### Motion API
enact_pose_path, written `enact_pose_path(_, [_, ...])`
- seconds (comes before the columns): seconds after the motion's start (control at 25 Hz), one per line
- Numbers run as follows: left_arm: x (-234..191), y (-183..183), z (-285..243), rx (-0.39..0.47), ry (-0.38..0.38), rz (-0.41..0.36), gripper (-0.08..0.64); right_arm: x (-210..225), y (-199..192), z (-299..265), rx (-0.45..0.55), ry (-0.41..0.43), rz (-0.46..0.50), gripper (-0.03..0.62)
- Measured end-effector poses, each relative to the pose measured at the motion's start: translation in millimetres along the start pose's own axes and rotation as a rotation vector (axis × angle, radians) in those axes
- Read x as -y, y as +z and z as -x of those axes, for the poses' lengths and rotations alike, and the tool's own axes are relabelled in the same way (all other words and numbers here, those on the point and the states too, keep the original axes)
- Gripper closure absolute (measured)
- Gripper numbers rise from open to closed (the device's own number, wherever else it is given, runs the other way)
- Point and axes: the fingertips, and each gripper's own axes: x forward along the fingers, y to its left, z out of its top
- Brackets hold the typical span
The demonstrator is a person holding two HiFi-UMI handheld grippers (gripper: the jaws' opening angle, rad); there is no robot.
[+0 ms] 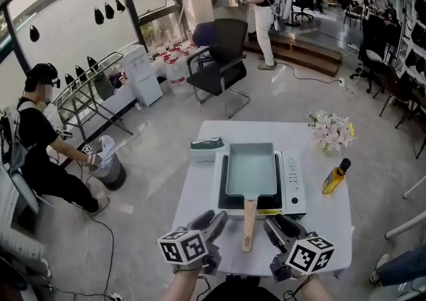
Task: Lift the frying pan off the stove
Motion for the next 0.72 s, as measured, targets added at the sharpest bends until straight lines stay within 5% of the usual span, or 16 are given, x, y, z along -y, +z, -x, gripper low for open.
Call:
enact_pose_path(0.16, [4,-3,-11,-0.057,-0.101,0.128,0.361,-2,-5,-4,-0.011,-0.009,-0.022,0.416])
enact_pose_path(0.48, [20,-17,-38,-0.189,-0.239,0.236,0.333,2,-10,-6,-0.018,-0.041,-0.045,0.416])
enact_pose_path(0.72, [26,-18,-54,-0.224,-0.338,0.453,0.333,5,-10,-8,-0.014,-0.055,-0.052,0.417])
